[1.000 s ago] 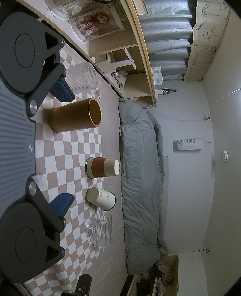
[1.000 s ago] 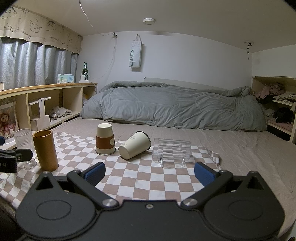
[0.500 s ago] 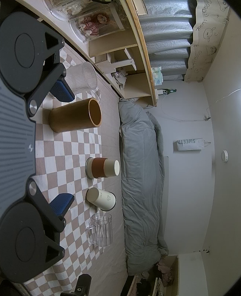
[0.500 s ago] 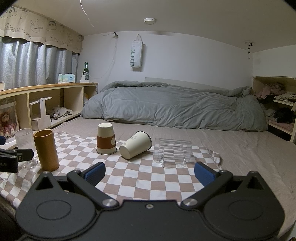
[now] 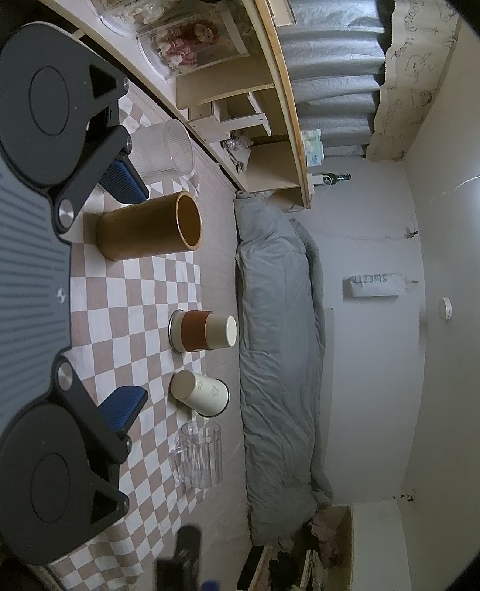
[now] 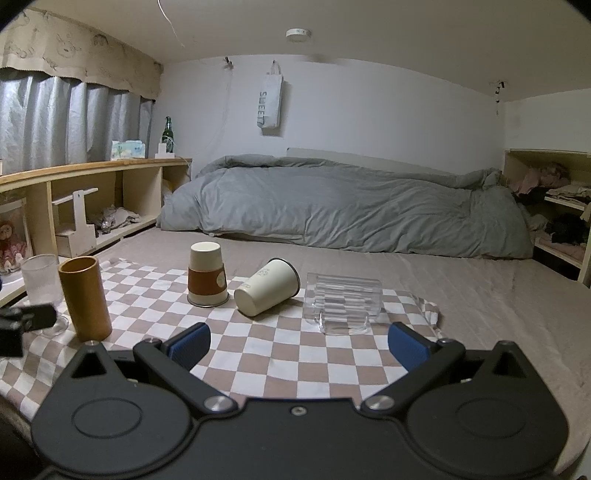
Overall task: Flip cup upright
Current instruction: 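Move the right tool to the upside-down brown-sleeved cup and grasp its base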
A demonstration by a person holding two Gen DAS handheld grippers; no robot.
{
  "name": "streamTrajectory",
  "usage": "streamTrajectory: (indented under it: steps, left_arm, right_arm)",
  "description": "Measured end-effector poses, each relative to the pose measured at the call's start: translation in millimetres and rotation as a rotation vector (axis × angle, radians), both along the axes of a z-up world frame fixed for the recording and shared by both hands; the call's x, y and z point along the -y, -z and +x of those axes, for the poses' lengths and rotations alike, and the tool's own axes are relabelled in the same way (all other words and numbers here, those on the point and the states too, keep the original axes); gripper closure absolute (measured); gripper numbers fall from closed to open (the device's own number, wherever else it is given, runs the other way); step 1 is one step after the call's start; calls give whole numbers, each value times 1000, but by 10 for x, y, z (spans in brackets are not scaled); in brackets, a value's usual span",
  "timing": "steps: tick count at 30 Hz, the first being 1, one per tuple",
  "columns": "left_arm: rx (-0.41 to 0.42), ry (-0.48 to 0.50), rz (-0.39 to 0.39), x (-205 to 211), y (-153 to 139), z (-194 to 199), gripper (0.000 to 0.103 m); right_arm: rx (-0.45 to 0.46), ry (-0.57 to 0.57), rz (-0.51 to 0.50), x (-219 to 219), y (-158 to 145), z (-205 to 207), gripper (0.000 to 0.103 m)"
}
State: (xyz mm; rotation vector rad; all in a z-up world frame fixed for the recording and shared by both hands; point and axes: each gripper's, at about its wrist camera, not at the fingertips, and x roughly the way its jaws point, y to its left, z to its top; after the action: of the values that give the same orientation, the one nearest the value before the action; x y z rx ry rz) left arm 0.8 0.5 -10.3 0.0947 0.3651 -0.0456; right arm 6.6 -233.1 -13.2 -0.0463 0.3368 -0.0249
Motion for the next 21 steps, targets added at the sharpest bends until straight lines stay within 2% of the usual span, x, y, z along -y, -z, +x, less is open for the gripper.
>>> streamTrajectory:
  steps: [3, 8, 17, 19, 21]
  left_arm:
    - [10, 4, -8, -33, -14, -17, 0]
    - [12, -3, -17, -93, -22, -39, 0]
    - [-36, -4, -48, -246, -5, -25, 0]
    - [-46, -4, -56, -275, 0, -18, 0]
    - [-54, 3, -59, -299, 7, -16, 0]
  right_arm:
    - [-11, -18, 3, -2, -75, 146, 0]
    - [-61, -93, -5, -146, -111, 633, 0]
    - [-121, -242, 19, -655, 14, 1850, 0]
    - [-137, -238, 28, -752, 33, 2145, 2]
    - [-146, -248, 43, -817, 45, 2418, 8]
